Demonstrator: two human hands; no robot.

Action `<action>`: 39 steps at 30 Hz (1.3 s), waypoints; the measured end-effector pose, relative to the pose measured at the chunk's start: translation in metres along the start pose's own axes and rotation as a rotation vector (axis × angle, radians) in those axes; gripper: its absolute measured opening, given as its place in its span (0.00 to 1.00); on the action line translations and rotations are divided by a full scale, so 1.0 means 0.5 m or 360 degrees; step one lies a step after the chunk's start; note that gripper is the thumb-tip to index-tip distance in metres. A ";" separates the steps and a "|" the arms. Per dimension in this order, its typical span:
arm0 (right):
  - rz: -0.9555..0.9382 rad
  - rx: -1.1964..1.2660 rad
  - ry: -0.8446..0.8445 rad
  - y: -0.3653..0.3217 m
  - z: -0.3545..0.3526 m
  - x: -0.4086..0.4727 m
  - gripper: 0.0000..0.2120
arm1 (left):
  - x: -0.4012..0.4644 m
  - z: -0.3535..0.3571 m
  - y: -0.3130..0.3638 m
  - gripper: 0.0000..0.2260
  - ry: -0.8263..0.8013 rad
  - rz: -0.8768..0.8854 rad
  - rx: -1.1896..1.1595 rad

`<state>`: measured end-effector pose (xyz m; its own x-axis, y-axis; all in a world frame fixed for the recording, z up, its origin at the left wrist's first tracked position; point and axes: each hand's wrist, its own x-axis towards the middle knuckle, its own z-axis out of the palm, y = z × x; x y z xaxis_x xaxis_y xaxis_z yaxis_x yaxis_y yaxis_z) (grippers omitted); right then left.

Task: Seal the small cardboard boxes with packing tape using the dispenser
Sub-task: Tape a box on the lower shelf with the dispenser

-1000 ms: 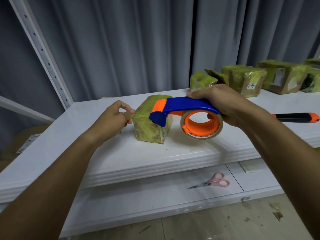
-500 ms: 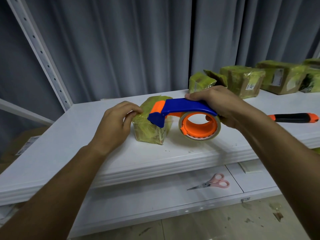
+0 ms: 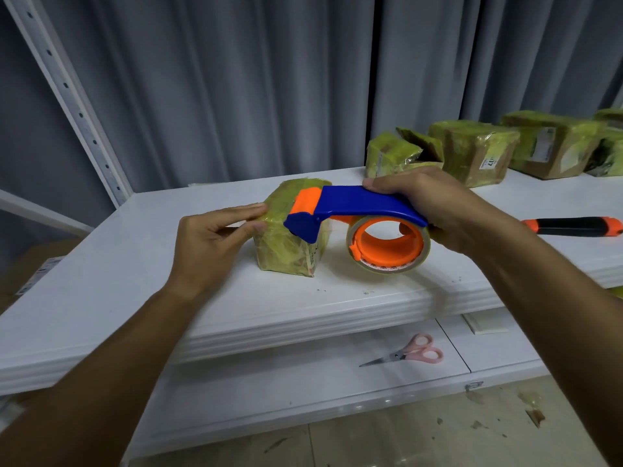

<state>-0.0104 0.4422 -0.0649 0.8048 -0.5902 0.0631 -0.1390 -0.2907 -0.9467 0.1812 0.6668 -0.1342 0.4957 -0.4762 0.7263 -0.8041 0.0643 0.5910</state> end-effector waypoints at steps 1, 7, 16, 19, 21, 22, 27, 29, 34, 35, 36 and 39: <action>0.0006 -0.0002 0.0002 0.001 -0.001 0.000 0.14 | 0.002 0.002 -0.002 0.14 -0.0015 -0.0075 -0.0087; -0.0032 0.0017 0.0006 0.006 -0.004 0.004 0.13 | 0.018 -0.023 -0.020 0.15 -0.0362 -0.0254 -0.0276; -0.0012 -0.0010 0.0073 0.001 -0.002 0.006 0.16 | 0.010 -0.008 0.003 0.13 -0.0059 -0.0150 -0.0013; -0.0009 -0.0004 0.0081 0.001 -0.002 0.005 0.16 | 0.002 -0.003 0.000 0.10 0.0203 -0.0306 -0.0069; -0.0012 -0.0013 0.0093 0.002 0.001 0.005 0.16 | -0.007 0.008 -0.005 0.09 0.0210 -0.0445 -0.0195; -0.0011 -0.0020 0.0100 0.002 0.002 0.005 0.16 | -0.010 0.011 -0.006 0.08 0.0197 -0.0503 -0.0261; 0.0016 -0.0029 0.0102 -0.001 0.002 0.005 0.16 | 0.010 -0.015 0.015 0.07 0.0075 -0.0345 0.0161; 0.0019 -0.0028 0.0103 -0.002 0.002 0.004 0.17 | 0.018 -0.015 0.034 0.10 0.0017 0.0039 0.0599; 0.0006 -0.0045 0.0111 -0.003 0.004 0.001 0.16 | 0.012 0.027 0.059 0.12 -0.0144 0.0246 0.0525; -0.0003 -0.0059 0.0111 -0.003 0.005 0.001 0.16 | 0.009 0.030 0.054 0.11 -0.0109 0.0225 0.0496; -0.0017 -0.0077 0.0111 -0.003 0.005 0.000 0.16 | 0.006 0.032 0.049 0.11 -0.0076 0.0228 0.0475; -0.0059 -0.0092 0.0077 -0.004 0.004 -0.006 0.18 | -0.003 0.040 0.038 0.12 -0.0011 0.0250 0.0391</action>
<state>-0.0115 0.4459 -0.0636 0.7815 -0.6134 0.1143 -0.1438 -0.3553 -0.9236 0.1584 0.6514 -0.1310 0.3572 -0.4831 0.7994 -0.9267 -0.0761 0.3681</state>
